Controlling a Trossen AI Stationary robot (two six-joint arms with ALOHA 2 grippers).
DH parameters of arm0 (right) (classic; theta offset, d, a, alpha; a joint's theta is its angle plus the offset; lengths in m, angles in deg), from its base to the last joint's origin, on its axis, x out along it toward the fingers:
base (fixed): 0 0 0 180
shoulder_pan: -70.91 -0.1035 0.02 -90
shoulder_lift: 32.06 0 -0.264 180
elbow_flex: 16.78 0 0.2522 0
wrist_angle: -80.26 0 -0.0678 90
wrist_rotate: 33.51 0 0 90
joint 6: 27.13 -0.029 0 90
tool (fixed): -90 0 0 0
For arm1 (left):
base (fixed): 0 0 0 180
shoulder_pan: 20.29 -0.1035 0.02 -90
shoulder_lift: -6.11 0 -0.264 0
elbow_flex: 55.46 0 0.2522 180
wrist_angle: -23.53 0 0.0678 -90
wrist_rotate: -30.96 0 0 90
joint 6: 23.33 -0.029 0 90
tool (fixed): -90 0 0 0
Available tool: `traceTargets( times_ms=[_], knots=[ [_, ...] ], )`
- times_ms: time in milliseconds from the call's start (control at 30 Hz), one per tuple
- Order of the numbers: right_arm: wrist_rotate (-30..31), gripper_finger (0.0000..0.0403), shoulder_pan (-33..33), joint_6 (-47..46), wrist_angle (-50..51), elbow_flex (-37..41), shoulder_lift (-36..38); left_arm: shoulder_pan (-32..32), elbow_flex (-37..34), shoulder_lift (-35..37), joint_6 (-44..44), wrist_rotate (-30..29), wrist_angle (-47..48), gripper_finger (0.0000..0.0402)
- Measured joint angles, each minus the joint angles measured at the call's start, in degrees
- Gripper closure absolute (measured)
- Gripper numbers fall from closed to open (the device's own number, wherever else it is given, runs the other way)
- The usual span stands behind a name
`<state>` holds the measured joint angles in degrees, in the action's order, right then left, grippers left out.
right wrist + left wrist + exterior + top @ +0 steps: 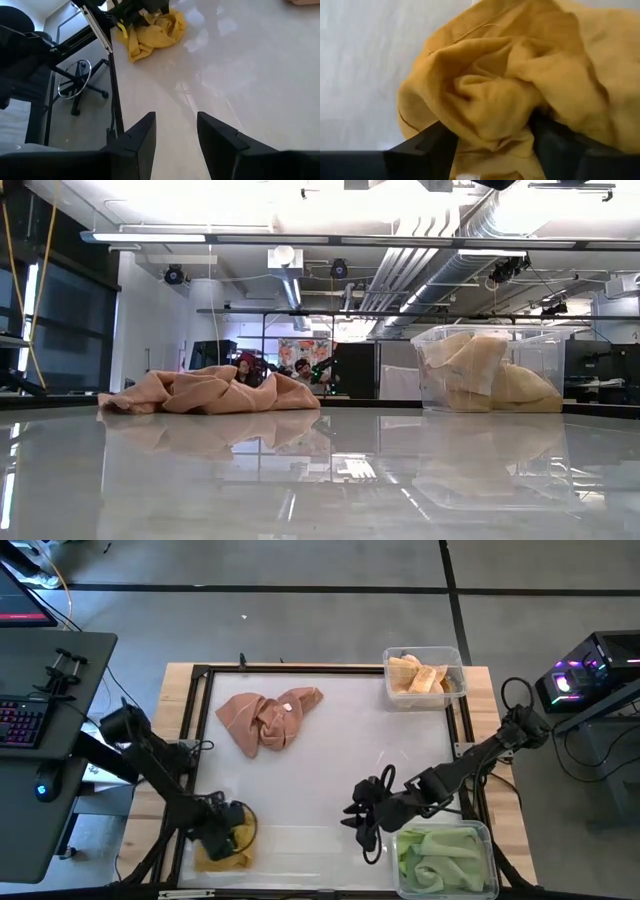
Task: Sort towels by color in basket
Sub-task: Put the yellow towel into the top transparent bin
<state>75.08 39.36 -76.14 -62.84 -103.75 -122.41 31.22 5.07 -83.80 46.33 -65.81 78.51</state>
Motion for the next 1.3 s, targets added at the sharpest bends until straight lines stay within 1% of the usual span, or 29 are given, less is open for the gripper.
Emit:
traceTargets(
  times_ms=[67, 133, 200, 300, 333, 367, 533, 600, 667, 767, 900, 967, 1100, 1233, 1300],
  knots=[
    [-0.02, 0.0265, 0.43, 0.00, 0.19, 0.00, 0.00, -2.30, 0.30, -2.01, -3.62, 0.75, -1.73, 0.0197],
    [0.00, 0.0265, 1.27, 0.02, 0.40, 0.00, 0.00, -4.55, 0.30, -3.47, -7.70, 1.03, -4.17, 0.0228],
    [-0.01, 0.0265, 2.41, 0.03, 1.04, 0.00, 0.00, -6.82, 0.32, -4.14, -12.22, 0.71, -7.47, 0.0272],
    [-1.53, 0.0265, 4.58, 0.05, 1.79, -0.12, 0.00, -10.74, 0.26, -3.44, -18.01, 0.44, -10.75, 0.0354],
    [-2.63, 0.0265, 5.40, 0.04, 2.53, -0.37, 0.00, -12.21, 0.16, -2.79, -19.60, 0.16, -11.31, 0.0375],
    [-3.60, 0.0265, 6.24, 0.04, 3.19, -0.66, 0.00, -13.59, -0.02, -1.95, -21.01, -0.82, -11.13, 0.0386],
    [-7.90, 0.0265, 11.07, -0.78, 8.39, -2.72, 0.00, -20.35, -0.05, 4.70, -28.01, -12.00, -10.09, 0.0383],
    [-8.38, 0.0265, 12.90, -2.75, 9.75, -2.86, 0.00, -23.29, -0.09, 7.53, -33.31, -15.11, -10.87, 0.0392],
    [-8.67, 0.0264, 14.73, -4.78, 10.28, -2.86, 0.00, -26.40, -0.12, 10.44, -39.94, -17.01, -13.43, 0.0396],
    [-10.91, 0.0254, 17.28, -4.57, 9.55, -2.89, 0.00, -30.45, -0.03, 14.41, -50.66, -17.71, -18.15, 0.0396],
    [-11.44, 0.0214, 19.99, -4.52, 8.17, -2.89, -0.02, -34.29, 0.47, 19.85, -60.36, -17.56, -20.99, 0.0396],
    [-11.58, 0.0186, 21.24, -3.85, 5.52, -2.89, -0.02, -35.76, 1.35, 22.50, -63.15, -17.54, -21.44, 0.0396],
    [-11.19, 0.0142, 23.51, 4.76, -2.87, -2.89, -0.02, -38.46, 3.53, 26.78, -67.76, -17.54, -21.87, 0.0396],
    [-10.03, 0.0131, 26.00, 12.57, -10.06, -2.89, -0.02, -40.97, 5.58, 29.42, -70.47, -17.11, -25.04, 0.0396],
    [-9.52, 0.0131, 27.24, 16.19, -13.20, -2.91, -0.24, -42.22, 6.23, 30.16, -72.12, -15.10, -28.03, 0.0396]
  ],
)
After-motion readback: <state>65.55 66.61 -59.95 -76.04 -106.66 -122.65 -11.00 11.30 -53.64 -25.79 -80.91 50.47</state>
